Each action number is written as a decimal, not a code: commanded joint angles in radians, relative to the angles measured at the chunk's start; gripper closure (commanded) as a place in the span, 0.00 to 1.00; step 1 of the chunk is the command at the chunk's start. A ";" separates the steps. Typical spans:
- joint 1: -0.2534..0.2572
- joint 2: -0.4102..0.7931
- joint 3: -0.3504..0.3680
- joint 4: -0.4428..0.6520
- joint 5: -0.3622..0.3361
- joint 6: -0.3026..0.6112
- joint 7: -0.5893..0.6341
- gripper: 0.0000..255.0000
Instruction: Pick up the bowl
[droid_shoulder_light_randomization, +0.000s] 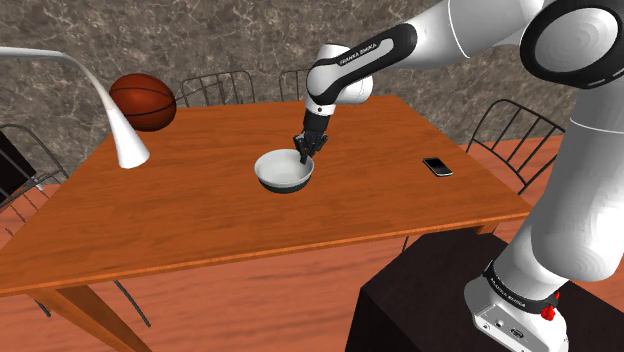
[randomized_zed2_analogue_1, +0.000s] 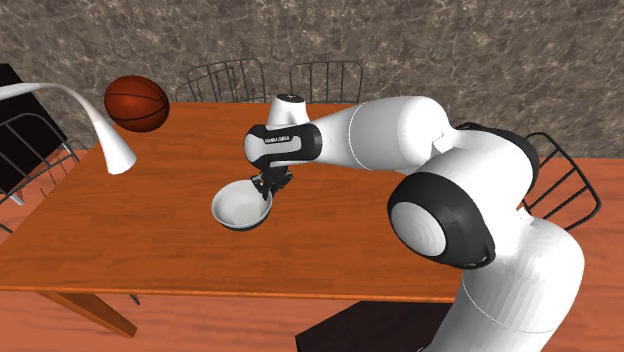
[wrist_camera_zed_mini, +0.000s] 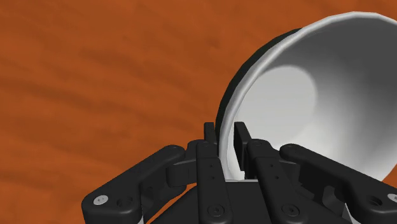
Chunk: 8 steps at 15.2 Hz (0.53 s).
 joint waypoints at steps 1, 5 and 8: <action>0.000 0.000 0.000 0.000 0.000 0.000 0.000 1.00; 0.000 -0.011 -0.001 0.013 -0.004 -0.024 0.007 1.00; -0.001 -0.028 -0.003 0.032 -0.010 -0.058 0.017 1.00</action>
